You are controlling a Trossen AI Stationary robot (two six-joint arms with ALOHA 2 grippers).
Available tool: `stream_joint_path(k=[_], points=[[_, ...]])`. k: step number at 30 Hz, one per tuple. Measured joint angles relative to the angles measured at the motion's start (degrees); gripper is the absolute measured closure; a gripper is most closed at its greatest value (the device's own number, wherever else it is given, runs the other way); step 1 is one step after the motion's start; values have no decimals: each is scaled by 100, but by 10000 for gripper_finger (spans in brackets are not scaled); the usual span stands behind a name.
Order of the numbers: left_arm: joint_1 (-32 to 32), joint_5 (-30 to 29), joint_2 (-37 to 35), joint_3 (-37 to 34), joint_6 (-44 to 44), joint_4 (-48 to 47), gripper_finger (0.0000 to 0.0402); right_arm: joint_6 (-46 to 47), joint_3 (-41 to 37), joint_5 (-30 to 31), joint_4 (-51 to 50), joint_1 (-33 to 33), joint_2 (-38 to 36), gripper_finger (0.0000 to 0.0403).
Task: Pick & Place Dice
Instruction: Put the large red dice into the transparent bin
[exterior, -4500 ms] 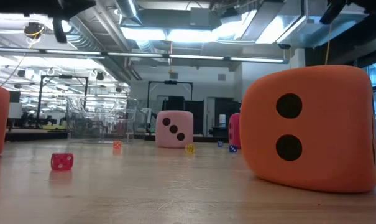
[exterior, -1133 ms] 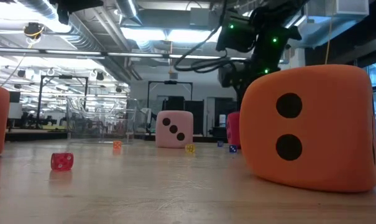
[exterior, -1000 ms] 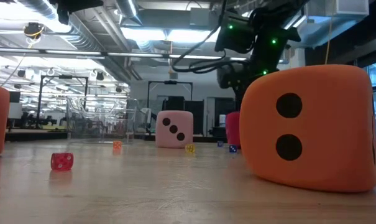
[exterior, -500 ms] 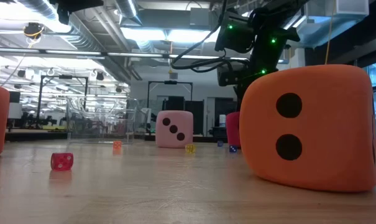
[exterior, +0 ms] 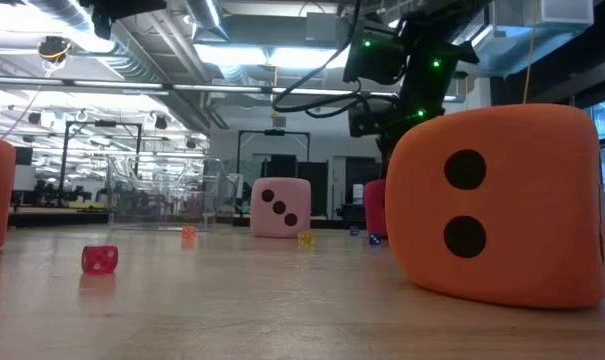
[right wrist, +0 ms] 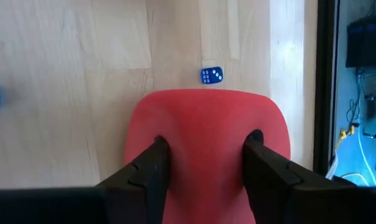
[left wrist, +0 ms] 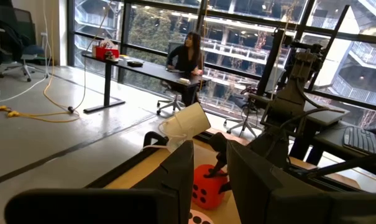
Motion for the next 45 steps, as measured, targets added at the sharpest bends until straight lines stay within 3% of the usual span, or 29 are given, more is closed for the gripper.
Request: stream_joint_path(k=[15,30,37,42,45], points=[[0,-4,0,0,-4,4,309,1143,932,-683,-901,-25,-786,267],[2,-70,0,0,-448,470,309,381,2542,-675,176,33,-837,279],[0,85,13,199,-247,827,309,5,2982,-1035,600,-79,-464,290],[2,94,28,462,-15,613,309,-63,3305,-1105,714,-127,-74,291],[0,8,56,586,47,26,309,112,3389,-1103,704,-129,-22,309]])
